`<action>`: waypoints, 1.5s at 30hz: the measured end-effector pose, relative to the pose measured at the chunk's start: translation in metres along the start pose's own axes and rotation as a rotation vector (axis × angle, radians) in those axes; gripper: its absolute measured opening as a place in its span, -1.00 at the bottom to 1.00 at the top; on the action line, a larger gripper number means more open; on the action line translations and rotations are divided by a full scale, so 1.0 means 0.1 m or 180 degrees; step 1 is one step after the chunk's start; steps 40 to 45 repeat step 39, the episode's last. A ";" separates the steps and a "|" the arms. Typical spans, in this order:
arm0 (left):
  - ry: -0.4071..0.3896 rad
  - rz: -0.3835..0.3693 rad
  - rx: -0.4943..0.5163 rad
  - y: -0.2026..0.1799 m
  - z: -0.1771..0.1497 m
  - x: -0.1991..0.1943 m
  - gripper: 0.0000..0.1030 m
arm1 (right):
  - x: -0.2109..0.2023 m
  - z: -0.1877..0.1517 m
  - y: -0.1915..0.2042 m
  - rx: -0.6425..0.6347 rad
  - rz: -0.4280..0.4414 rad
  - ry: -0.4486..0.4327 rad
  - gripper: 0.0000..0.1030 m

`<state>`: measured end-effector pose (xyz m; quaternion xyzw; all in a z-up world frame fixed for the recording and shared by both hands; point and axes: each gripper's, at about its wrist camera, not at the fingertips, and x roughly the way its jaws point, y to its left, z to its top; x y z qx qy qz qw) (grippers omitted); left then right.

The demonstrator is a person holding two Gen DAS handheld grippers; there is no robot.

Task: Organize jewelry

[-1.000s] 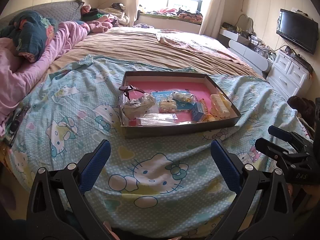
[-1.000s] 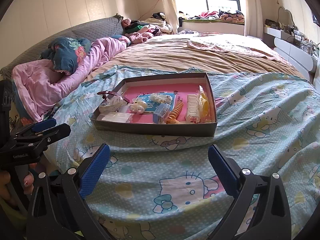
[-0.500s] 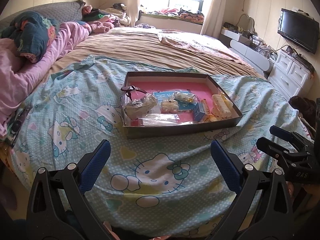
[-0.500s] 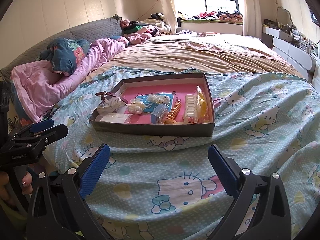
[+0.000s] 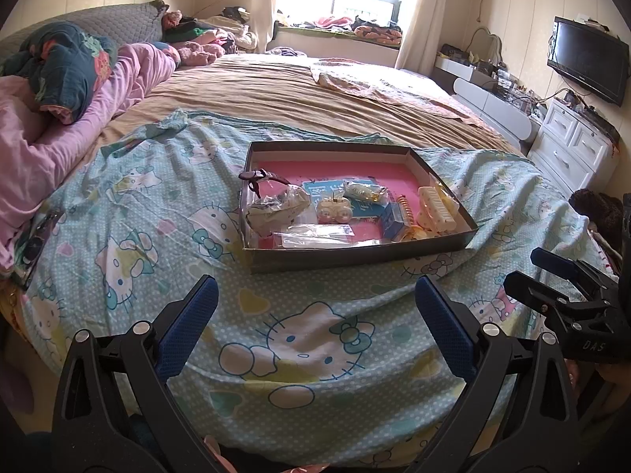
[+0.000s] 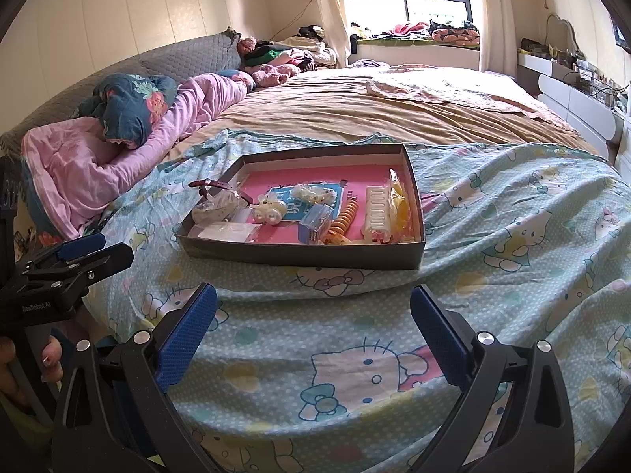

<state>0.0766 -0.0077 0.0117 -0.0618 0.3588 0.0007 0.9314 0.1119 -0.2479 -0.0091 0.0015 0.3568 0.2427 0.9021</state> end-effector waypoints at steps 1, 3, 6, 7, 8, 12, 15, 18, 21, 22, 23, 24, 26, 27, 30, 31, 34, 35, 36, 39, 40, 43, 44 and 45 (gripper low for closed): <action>0.0000 0.0012 0.0002 0.00 0.00 0.00 0.81 | 0.00 0.00 0.00 0.0000 -0.0002 -0.0002 0.90; 0.0003 0.0017 0.0003 0.00 0.00 -0.01 0.81 | 0.00 0.00 0.00 -0.0004 -0.0005 -0.0006 0.90; 0.0003 0.0020 0.0004 0.00 0.00 -0.01 0.81 | 0.00 0.00 0.00 -0.0003 -0.0003 -0.0006 0.90; 0.0005 0.0019 0.0004 0.00 0.01 -0.02 0.82 | -0.01 0.00 0.00 -0.0006 -0.0006 -0.0008 0.90; 0.0005 0.0016 0.0004 0.00 0.00 -0.01 0.81 | 0.00 0.00 0.00 -0.0005 -0.0006 -0.0004 0.90; 0.0008 0.0025 0.0020 -0.01 -0.01 -0.01 0.81 | 0.00 0.00 0.00 -0.0006 -0.0010 -0.0006 0.90; 0.0011 -0.0014 0.0021 -0.02 -0.02 -0.01 0.81 | 0.00 0.00 -0.01 -0.0011 -0.0014 -0.0005 0.90; 0.0031 -0.0041 0.0041 -0.03 -0.03 0.02 0.82 | -0.01 0.01 -0.02 -0.0009 -0.0020 -0.0009 0.90; 0.0085 -0.0027 0.0048 -0.03 -0.02 0.06 0.81 | 0.01 0.02 -0.05 -0.0007 -0.0048 -0.0005 0.90; 0.0107 0.0007 0.0049 -0.02 -0.02 0.08 0.82 | 0.02 0.03 -0.07 0.0003 -0.0054 -0.0007 0.90; 0.0136 0.0045 0.0049 -0.02 -0.02 0.11 0.82 | 0.03 0.03 -0.07 0.0006 -0.0068 -0.0007 0.90; 0.0166 0.0047 0.0032 0.00 -0.02 0.14 0.82 | 0.03 0.04 -0.09 0.0012 -0.0087 -0.0007 0.90; 0.0199 0.0037 -0.0043 0.04 -0.02 0.17 0.82 | 0.04 0.05 -0.15 0.0042 -0.0128 -0.0024 0.90; 0.0233 0.0001 -0.0098 0.09 -0.02 0.21 0.82 | 0.05 0.06 -0.17 0.0057 -0.0157 -0.0025 0.90; 0.0299 0.0045 -0.0272 0.29 0.02 0.33 0.82 | 0.07 0.09 -0.31 0.0141 -0.0265 -0.0050 0.90; 0.0322 0.0105 -0.0323 0.36 0.04 0.38 0.82 | 0.08 0.11 -0.39 0.0170 -0.0339 -0.0056 0.90; 0.0429 0.0463 -0.0537 0.78 0.18 0.69 0.82 | 0.12 0.16 -0.70 0.0315 -0.0589 -0.0116 0.91; 0.0451 0.0600 -0.0591 0.90 0.23 0.78 0.82 | 0.16 0.17 -0.82 0.0360 -0.0706 -0.0116 0.91; 0.0485 0.0832 -0.0687 1.15 0.31 0.95 0.82 | 0.19 0.19 -0.96 0.0400 -0.0803 -0.0117 0.91; 0.0560 0.1292 -0.0801 1.63 0.49 1.31 0.82 | 0.35 0.27 -1.48 0.0532 -0.1226 -0.0095 0.91; 0.0560 0.1292 -0.0801 1.63 0.49 1.31 0.82 | 0.35 0.27 -1.48 0.0532 -0.1226 -0.0095 0.91; 0.0560 0.1292 -0.0801 1.63 0.49 1.31 0.82 | 0.35 0.27 -1.48 0.0532 -0.1226 -0.0095 0.91; 0.0560 0.1292 -0.0801 1.63 0.49 1.31 0.82 | 0.35 0.27 -1.48 0.0532 -0.1226 -0.0095 0.91; 0.0560 0.1292 -0.0801 1.63 0.49 1.31 0.82 | 0.35 0.27 -1.48 0.0532 -0.1226 -0.0095 0.91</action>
